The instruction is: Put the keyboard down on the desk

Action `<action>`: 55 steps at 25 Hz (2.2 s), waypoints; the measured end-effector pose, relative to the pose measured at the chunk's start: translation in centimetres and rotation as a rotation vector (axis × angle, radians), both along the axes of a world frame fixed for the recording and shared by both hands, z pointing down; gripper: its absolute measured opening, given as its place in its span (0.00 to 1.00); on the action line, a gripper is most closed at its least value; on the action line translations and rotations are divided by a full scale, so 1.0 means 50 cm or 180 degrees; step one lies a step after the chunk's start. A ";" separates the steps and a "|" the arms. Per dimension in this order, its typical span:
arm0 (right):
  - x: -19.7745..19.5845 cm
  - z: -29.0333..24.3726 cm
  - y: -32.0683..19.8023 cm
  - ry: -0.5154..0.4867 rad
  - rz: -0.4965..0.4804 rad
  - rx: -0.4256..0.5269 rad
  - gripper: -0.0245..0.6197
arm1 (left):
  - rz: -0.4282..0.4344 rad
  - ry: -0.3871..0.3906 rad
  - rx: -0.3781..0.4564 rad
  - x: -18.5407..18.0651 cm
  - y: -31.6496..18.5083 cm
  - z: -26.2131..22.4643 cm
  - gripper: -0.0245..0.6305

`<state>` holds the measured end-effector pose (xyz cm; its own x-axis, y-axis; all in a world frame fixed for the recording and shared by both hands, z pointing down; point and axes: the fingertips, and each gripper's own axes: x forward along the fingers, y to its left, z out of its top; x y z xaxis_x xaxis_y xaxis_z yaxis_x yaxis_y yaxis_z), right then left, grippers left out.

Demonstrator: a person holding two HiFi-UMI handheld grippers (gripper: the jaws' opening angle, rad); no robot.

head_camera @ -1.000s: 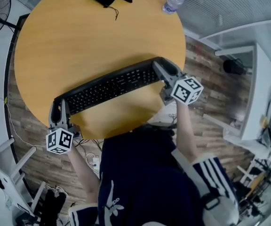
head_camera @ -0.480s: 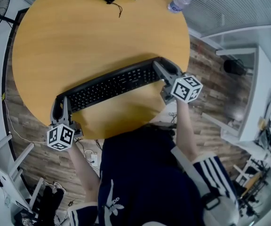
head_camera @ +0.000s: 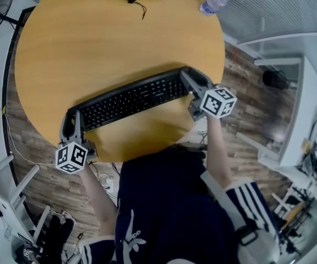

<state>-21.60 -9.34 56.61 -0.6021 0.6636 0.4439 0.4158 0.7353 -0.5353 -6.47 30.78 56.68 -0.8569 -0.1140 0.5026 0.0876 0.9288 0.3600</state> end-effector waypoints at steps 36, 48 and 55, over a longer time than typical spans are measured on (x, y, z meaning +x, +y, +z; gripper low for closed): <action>-0.031 0.094 0.002 0.0429 0.0016 0.0402 0.26 | -0.0116 0.0345 0.0053 -0.040 0.010 0.078 0.33; -0.035 0.117 0.004 0.0473 -0.0006 0.0673 0.26 | -0.0112 0.0574 0.0008 -0.041 0.008 0.100 0.33; -0.035 0.123 0.006 0.0466 -0.0041 0.0734 0.26 | -0.0128 0.0723 0.0029 -0.039 0.004 0.109 0.33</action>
